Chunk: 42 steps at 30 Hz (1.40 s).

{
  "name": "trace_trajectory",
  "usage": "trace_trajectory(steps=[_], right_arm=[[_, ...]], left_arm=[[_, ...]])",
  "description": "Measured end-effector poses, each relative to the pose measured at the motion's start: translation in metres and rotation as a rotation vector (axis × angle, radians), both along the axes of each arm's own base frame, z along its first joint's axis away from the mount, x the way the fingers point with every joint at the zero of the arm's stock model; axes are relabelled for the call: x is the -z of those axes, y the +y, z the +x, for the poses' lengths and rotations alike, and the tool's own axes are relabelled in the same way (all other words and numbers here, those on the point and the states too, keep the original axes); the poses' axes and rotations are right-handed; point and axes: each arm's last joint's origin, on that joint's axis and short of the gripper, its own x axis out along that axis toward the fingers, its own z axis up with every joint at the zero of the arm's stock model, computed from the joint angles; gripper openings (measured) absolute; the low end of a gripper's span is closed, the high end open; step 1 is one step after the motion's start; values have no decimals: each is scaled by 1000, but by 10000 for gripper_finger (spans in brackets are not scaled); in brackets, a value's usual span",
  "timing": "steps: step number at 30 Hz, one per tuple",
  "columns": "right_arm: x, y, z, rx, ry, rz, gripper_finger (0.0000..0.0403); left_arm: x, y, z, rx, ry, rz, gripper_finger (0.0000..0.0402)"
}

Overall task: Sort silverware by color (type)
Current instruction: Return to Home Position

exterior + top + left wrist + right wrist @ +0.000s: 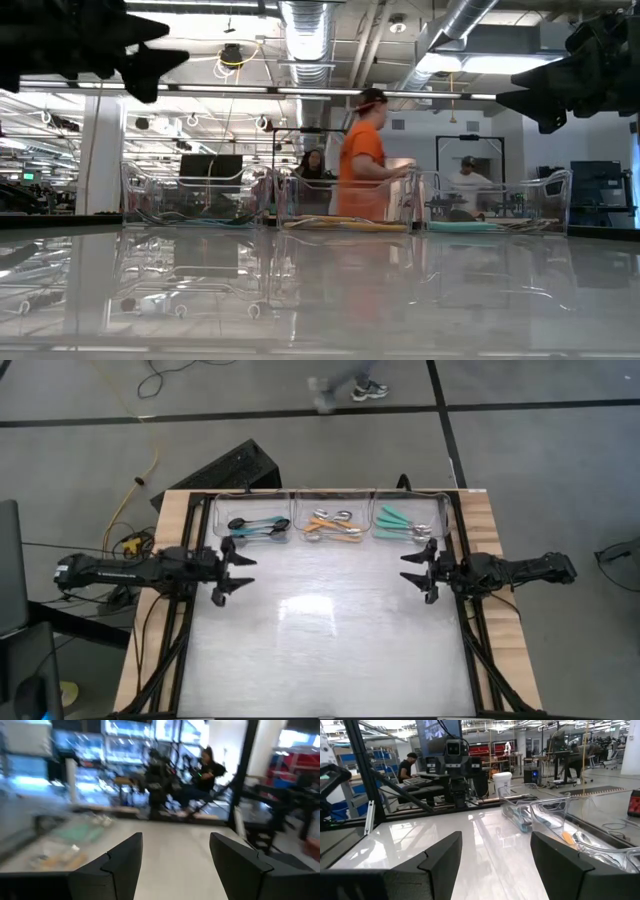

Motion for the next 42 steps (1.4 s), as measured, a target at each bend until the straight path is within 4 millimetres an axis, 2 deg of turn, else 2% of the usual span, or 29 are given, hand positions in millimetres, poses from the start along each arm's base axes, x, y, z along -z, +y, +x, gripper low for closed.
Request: trace_trajectory(steps=[4, 9, 15, 38, 42], right_arm=[[0, 0, 0, 0, 0, 0, 265], [0, 0, 0, -1, -1, 0, 265], [0, 0, 0, -4, -1, 0, 265], [0, 0, 0, -4, -1, 0, 265], [0, 0, 0, -4, -1, 0, 265]], left_arm=[[-1, 3, -15, -106, -14, -3, 218], [3, 0, -31, -24, -4, -26, 218], [9, -3, -30, 85, 64, 0, 218], [29, -1, -33, -9, 272, 80, 218], [33, -3, -29, 50, 216, 105, 218]])
